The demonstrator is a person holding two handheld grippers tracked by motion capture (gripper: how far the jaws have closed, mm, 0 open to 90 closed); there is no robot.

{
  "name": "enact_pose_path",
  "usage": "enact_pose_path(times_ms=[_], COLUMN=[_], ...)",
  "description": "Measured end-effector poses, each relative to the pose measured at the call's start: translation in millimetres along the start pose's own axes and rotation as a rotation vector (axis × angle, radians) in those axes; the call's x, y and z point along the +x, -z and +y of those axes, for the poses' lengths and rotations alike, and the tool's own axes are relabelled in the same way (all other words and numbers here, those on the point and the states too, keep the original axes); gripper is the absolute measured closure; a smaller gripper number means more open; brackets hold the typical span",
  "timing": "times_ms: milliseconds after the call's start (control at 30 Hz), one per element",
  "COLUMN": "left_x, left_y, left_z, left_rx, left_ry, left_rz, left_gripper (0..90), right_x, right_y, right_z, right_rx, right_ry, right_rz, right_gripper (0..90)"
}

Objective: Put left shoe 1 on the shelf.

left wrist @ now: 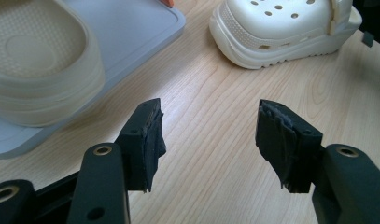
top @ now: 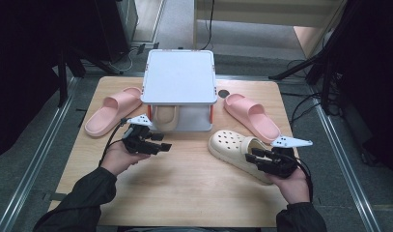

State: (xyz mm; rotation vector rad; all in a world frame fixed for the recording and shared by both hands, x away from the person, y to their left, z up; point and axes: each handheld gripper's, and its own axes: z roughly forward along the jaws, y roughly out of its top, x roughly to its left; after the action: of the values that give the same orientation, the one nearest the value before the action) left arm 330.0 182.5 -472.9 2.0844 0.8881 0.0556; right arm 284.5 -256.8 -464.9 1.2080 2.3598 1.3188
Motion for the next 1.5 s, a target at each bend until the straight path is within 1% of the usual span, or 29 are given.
enact_pose_path(times_ms=[67, 100, 133, 167, 200, 233, 267, 333, 367, 433, 467, 533, 567, 633, 700, 800, 833, 900, 933, 1000, 1100, 1133, 1200, 1267, 1300, 1333, 1367, 1400, 1500], left_x=[-0.5, -1.0, -1.0, -1.0, -1.3, -1.3, -1.8, -2.1, -2.3, -2.2, -2.7, -2.8, -3.3, -4.4, -4.6, -4.8, -4.8, -5.5, -6.1, -6.3, -8.3, -9.4, -10.4, -11.5, -11.5, -12.4, -12.4, -13.2, -14.7], left_y=[0.2, 0.1, 0.1, 0.4, 1.5, 1.5, 2.9, 3.6, 5.5, 7.5, 8.9, 10.0, 11.4, 14.9, 16.0, 21.6, 21.6, 25.6, 26.1, 27.8, 29.5, 30.7, 32.3, 34.2, 34.2, 35.7, 35.7, 37.4, 38.8], left_z=[0.1, 0.2, 0.2, 0.2, 0.3, 0.3, -0.1, -0.7, -3.3, -4.8, -5.6, -6.1, -7.2, -10.5, -11.9, -17.2, -17.2, -20.6, -21.6, -22.8, -26.0, -28.1, -29.9, -31.9, -31.9, -34.3, -34.3, -36.5, -37.9], left_rx=[-0.005, -0.005, -0.005, -0.006, -0.006, -0.006, -0.003, -0.003, -0.012, -0.013, -0.017, -0.018, -0.025, -0.025, -0.026, -0.032, -0.032, -0.037, -0.043, -0.037, -0.035, -0.026, -0.030, -0.032, -0.032, -0.034, -0.034, -0.034, -0.041], left_ry=[0.004, 0.004, 0.004, 0.006, 0.008, 0.008, 0.004, 0.004, 0.008, 0.013, 0.014, 0.013, 0.017, 0.017, 0.017, 0.033, 0.033, 0.041, 0.046, 0.044, 0.052, 0.068, 0.078, 0.077, 0.077, 0.081, 0.081, 0.085, 0.090], left_rz=[0.001, 0.002, 0.002, 0.000, 0.003, 0.003, 0.009, 0.014, 0.019, 0.022, 0.027, 0.027, 0.028, 0.039, 0.048, 0.059, 0.059, 0.071, 0.074, 0.076, 0.083, 0.088, 0.092, 0.097, 0.097, 0.103, 0.103, 0.108, 0.113], left_gripper=[41.4, 41.3, 41.1, 41.1, 40.2, 40.2, 40.0, 39.8, 39.8, 39.8, 39.8, 39.8, 39.8, 39.9, 39.9, 40.0, 40.0, 40.1, 40.3, 40.4, 40.3, 40.4, 40.4, 40.3, 40.3, 40.3, 40.3, 40.3, 40.3], right_x=[-3.7, -7.0, -7.9, -7.9, -8.4, -8.4, -8.0, -7.8, -6.8, -6.8, -8.4, -10.8, -10.8, -11.0, -10.5, -3.0, -3.0, 6.7, 9.7, 12.1, 21.7, 26.3, 32.3, 38.0, 38.0, 42.7, 42.7, 49.1, 54.8], right_y=[-3.7, -10.6, -15.8, -15.8, -24.1, -24.1, -31.4, -33.9, -40.1, -43.1, -43.8, -43.5, -43.5, -43.6, -43.7, -45.5, -45.5, -49.7, -51.5, -53.0, -61.3, -65.8, -70.8, -74.9, -74.9, -79.2, -79.2, -85.4, -91.6], right_z=[0.2, 1.2, 2.3, 2.3, 4.0, 4.0, 6.0, 6.7, 8.3, 9.5, 10.7, 13.1, 13.1, 17.5, 19.0, 25.2, 25.2, 30.0, 31.7, 32.9, 37.9, 40.4, 43.8, 46.5, 46.5, 48.7, 48.7, 51.2, 52.8], right_rx=[0.003, 0.010, 0.019, 0.019, 0.031, 0.031, 0.046, 0.048, 0.069, 0.083, 0.097, 0.112, 0.112, 0.133, 0.135, 0.141, 0.141, 0.141, 0.143, 0.145, 0.153, 0.158, 0.158, 0.161, 0.161, 0.162, 0.162, 0.166, 0.175], right_ry=[-0.016, -0.023, -0.022, -0.022, -0.019, -0.019, -0.017, -0.012, -0.008, -0.022, -0.050, -0.085, -0.085, -0.095, -0.097, -0.091, -0.091, -0.064, -0.056, -0.051, -0.033, -0.025, -0.008, 0.003, 0.003, 0.018, 0.018, 0.034, 0.045], right_rz=[0.006, 0.018, 0.026, 0.026, 0.036, 0.036, 0.034, 0.035, 0.026, 0.029, 0.043, 0.057, 0.057, 0.055, 0.059, 0.094, 0.094, 0.115, 0.128, 0.135, 0.169, 0.182, 0.198, 0.207, 0.207, 0.218, 0.218, 0.229, 0.240], right_gripper=[61.0, 61.0, 61.0, 61.0, 61.7, 61.7, 63.7, 64.8, 69.5, 74.5, 75.6, 76.6, 76.6, 77.0, 77.0, 76.9, 76.9, 76.9, 76.9, 76.9, 76.8, 76.9, 76.8, 76.9, 76.9, 76.8, 76.8, 76.8, 76.7])
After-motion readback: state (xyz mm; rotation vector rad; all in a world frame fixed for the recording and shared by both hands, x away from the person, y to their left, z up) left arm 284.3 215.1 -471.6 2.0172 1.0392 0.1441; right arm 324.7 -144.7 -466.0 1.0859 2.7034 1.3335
